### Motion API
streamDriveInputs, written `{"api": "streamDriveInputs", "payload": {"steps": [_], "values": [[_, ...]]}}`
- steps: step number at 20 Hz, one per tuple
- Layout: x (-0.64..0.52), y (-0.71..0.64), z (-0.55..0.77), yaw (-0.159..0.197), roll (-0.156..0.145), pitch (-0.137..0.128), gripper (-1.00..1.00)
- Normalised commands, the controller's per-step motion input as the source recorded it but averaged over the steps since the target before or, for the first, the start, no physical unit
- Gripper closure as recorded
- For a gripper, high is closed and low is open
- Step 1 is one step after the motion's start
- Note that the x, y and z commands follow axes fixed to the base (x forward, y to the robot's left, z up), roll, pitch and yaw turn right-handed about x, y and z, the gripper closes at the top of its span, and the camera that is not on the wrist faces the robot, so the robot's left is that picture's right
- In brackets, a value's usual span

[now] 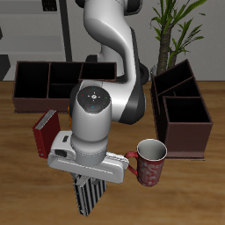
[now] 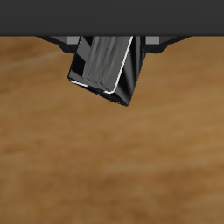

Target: Place the striped book into the left desk caddy's back compartment

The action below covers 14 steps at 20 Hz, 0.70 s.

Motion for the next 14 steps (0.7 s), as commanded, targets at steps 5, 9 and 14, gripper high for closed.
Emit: {"api": "streamDriveInputs", "payload": {"steps": [5, 9, 14], "values": [[-0.01, 0.0, 0.07, -0.007, -0.011, 0.0, 1.0], [-0.08, 0.03, 0.28, -0.013, -0.017, -0.017, 1.0], [-0.21, -0.08, 0.5, 0.013, -0.065, -0.012, 1.0]]}}
